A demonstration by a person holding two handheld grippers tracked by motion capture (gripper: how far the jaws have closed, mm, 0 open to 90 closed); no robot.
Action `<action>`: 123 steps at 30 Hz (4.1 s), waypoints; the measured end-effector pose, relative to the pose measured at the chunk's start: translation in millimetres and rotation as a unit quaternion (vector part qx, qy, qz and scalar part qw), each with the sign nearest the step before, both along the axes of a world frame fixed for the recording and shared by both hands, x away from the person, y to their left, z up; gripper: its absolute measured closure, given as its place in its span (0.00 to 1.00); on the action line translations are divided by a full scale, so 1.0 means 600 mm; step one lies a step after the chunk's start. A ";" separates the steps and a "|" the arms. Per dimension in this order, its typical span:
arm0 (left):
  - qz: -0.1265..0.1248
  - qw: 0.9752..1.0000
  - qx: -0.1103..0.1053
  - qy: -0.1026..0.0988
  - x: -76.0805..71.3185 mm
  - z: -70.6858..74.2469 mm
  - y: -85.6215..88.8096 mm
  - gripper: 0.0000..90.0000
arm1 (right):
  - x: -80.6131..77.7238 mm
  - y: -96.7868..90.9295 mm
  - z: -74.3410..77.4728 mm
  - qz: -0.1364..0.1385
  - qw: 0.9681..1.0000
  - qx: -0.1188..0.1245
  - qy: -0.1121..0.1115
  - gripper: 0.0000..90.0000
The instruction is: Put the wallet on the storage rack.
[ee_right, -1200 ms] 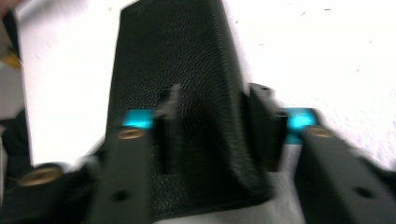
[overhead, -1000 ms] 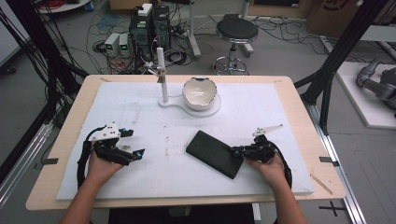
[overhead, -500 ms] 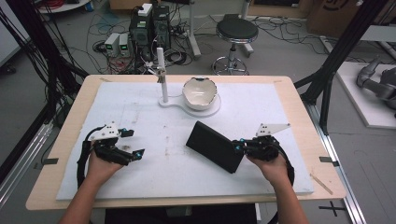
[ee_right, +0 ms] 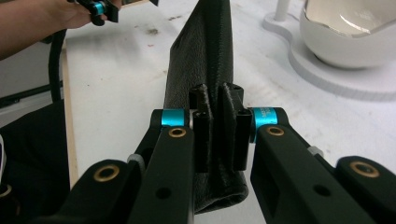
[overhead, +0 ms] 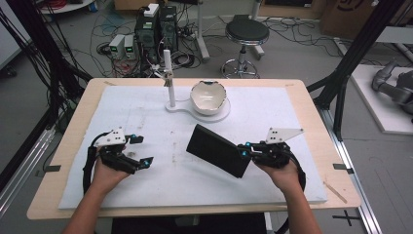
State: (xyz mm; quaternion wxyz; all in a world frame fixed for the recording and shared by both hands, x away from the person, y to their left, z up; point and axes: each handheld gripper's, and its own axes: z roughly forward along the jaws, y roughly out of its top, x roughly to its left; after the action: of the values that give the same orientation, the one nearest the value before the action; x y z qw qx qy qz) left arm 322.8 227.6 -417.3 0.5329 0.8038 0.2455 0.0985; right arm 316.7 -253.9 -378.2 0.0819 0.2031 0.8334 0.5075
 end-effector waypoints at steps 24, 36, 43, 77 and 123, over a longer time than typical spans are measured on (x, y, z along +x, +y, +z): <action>-0.106 0.994 -0.035 0.020 0.025 0.016 -0.109 0.11 | -0.004 0.077 0.017 0.096 0.994 -0.001 -0.045 0.94; -0.163 0.985 -0.049 0.027 0.027 0.016 -0.106 0.59 | 0.002 0.089 0.009 0.108 0.993 -0.002 -0.037 0.94; -0.179 0.981 -0.067 0.046 0.026 0.020 -0.103 0.82 | 0.005 0.081 0.005 0.105 0.994 0.011 -0.029 0.93; -0.068 0.994 0.081 0.002 0.075 0.248 -0.090 0.84 | -0.025 0.000 -0.022 -0.046 0.997 0.037 -0.040 0.30; 0.049 0.979 0.194 0.036 0.268 0.249 -0.220 0.84 | -0.009 -0.004 -0.032 -0.056 0.997 0.039 -0.029 0.30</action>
State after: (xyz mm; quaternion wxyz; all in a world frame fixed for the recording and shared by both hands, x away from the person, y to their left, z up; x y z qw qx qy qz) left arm 483.4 95.9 -268.1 0.3522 0.8818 0.2799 0.1412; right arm 311.5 -256.4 -397.4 0.1266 0.2379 0.7972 0.5403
